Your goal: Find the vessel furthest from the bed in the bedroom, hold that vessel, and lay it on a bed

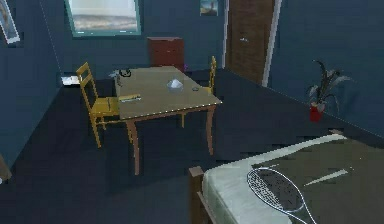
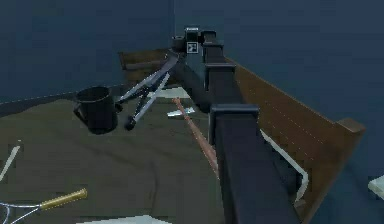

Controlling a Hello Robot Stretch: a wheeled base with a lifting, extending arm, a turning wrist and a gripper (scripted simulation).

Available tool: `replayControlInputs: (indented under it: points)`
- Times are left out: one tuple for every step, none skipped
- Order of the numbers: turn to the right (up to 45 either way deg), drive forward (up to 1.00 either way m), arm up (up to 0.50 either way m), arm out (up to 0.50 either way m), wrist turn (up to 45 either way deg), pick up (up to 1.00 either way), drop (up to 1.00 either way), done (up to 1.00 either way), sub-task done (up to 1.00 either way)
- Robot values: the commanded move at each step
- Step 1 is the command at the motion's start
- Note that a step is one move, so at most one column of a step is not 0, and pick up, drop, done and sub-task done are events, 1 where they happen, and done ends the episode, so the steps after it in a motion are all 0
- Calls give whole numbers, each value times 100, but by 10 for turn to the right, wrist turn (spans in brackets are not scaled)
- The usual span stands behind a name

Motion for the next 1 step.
replayControlInputs:
  points:
    - [0, 0, 0, 0, 390, 0, 0, 0, 0]
